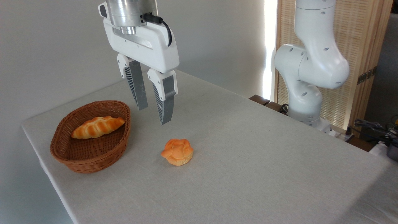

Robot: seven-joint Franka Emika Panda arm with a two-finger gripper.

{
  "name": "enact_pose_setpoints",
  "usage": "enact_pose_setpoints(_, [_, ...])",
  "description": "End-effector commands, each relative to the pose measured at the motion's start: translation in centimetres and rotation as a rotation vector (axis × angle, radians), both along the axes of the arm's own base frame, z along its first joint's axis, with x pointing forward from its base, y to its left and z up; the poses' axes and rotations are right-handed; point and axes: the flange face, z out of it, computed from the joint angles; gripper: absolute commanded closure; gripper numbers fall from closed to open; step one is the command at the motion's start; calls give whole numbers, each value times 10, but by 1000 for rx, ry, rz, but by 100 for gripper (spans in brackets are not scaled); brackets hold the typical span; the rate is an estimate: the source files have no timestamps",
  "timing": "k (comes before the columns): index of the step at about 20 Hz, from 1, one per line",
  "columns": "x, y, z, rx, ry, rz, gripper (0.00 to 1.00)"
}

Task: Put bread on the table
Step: 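Move the open gripper over the wicker basket toward the braided roll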

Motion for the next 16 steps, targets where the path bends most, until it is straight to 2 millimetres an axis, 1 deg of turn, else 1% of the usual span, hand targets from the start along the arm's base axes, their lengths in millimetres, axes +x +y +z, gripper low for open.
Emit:
enact_pose_setpoints(1, [1, -2, -3, 1, 26, -2, 0])
enact_pose_setpoints(7, [1, -3, -3, 1, 26, -3, 0])
enact_pose_setpoints(10, [2, -10, -1, -10, 10, -7, 0])
enact_pose_setpoints(11, [4, -16, -4, -32, 14, -11, 0])
enact_pose_setpoints(12, [5, -26, -6, -55, 16, -26, 0])
enact_pose_setpoints(14, [6, -40, -5, -99, 3, -48, 0])
enact_pose_setpoints(16, [12, -57, -8, -129, -20, -58, 0])
